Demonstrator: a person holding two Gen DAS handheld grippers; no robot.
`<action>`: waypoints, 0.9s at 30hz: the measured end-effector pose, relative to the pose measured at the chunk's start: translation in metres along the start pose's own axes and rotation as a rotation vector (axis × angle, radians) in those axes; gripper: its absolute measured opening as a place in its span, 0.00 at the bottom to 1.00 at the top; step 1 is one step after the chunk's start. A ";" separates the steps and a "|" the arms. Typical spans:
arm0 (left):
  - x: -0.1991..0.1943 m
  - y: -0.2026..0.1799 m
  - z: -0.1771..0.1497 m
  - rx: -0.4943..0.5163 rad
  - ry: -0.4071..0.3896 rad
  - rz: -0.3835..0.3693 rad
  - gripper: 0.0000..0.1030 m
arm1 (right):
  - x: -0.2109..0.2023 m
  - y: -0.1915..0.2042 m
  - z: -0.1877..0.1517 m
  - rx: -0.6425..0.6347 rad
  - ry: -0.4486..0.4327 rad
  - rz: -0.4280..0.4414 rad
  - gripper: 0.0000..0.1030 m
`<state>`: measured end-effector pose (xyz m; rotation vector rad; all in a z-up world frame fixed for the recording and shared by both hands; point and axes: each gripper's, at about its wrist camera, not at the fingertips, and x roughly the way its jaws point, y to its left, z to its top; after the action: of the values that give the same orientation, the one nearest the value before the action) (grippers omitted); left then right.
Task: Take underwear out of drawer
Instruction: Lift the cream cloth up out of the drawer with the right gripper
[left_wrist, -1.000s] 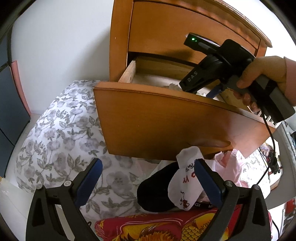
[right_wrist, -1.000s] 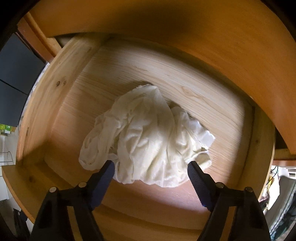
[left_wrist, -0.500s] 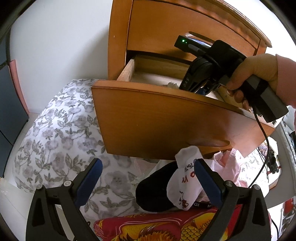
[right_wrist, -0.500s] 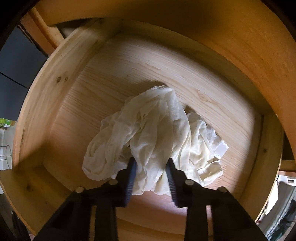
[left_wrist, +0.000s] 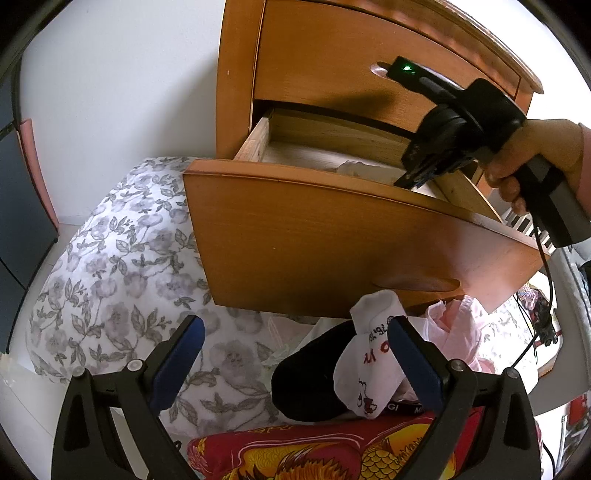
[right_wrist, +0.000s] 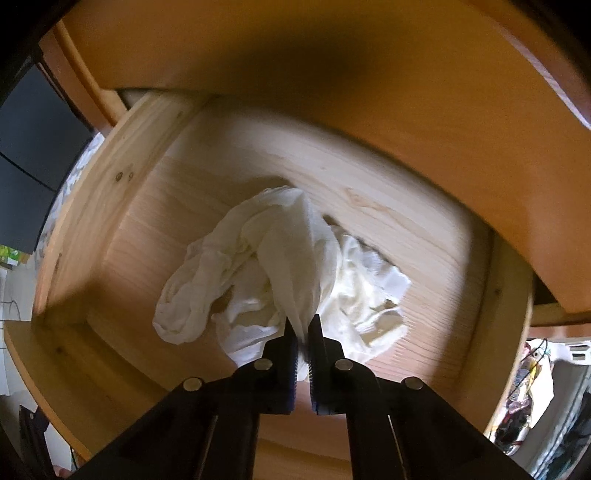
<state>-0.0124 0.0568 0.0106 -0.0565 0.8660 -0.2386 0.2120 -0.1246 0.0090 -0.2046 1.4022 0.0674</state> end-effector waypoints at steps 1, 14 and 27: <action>0.000 0.000 0.000 0.000 0.000 0.000 0.96 | -0.002 -0.003 -0.002 0.004 -0.006 -0.004 0.05; 0.000 0.000 -0.001 -0.001 -0.001 0.004 0.96 | -0.063 -0.013 -0.027 -0.021 -0.184 -0.078 0.04; -0.002 -0.004 -0.001 0.014 -0.002 0.036 0.96 | -0.162 -0.034 -0.055 -0.002 -0.451 -0.161 0.04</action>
<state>-0.0155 0.0531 0.0121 -0.0281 0.8624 -0.2111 0.1365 -0.1558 0.1635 -0.2839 0.9331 -0.0188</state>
